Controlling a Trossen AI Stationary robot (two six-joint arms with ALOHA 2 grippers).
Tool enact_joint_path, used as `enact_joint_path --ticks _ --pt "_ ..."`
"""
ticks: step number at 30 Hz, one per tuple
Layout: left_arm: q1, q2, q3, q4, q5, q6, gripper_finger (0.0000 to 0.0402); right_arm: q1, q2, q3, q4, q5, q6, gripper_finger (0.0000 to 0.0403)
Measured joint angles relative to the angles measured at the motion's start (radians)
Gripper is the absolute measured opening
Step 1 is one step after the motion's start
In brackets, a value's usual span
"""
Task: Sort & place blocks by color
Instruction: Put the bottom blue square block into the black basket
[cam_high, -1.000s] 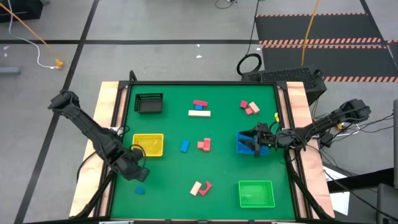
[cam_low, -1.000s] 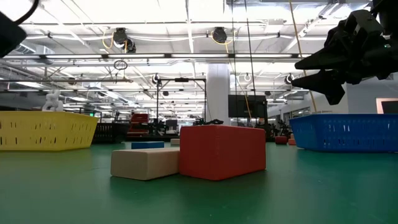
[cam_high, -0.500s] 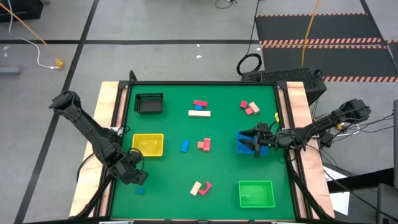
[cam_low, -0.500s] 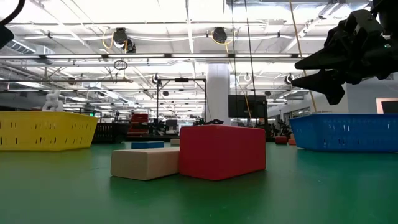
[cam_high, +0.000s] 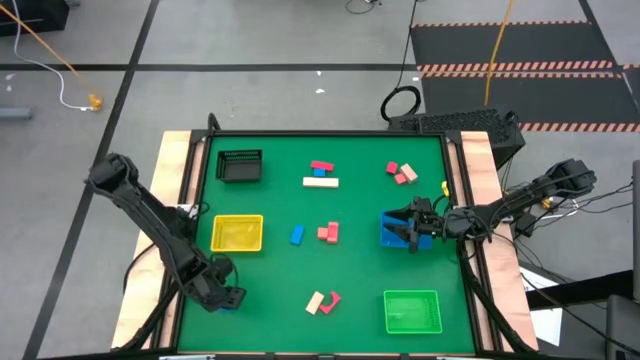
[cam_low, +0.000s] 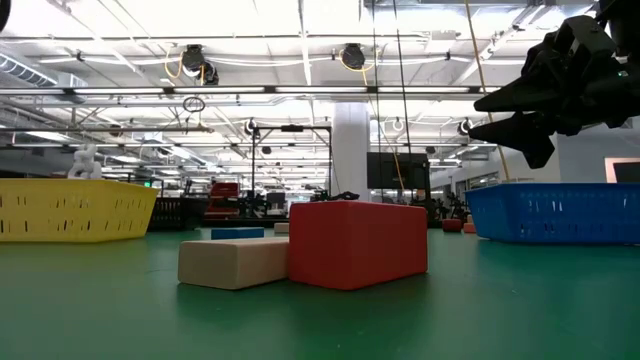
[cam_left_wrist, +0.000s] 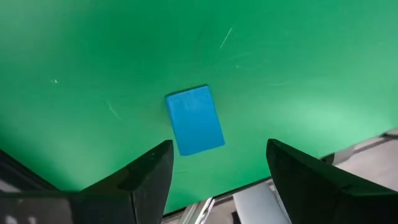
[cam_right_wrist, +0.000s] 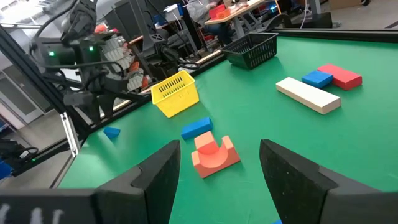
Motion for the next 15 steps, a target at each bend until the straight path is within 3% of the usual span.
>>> enact_joint_path --ticks 10,15 --pt "-0.032 0.116 0.0 0.095 0.03 -0.141 0.0257 0.0 0.0 0.0 0.0 0.0 0.0 0.0212" --pt "-0.029 0.136 0.0 0.06 0.029 -0.18 0.0257 0.0 0.0 0.0 0.0 0.0 0.0 0.0212"
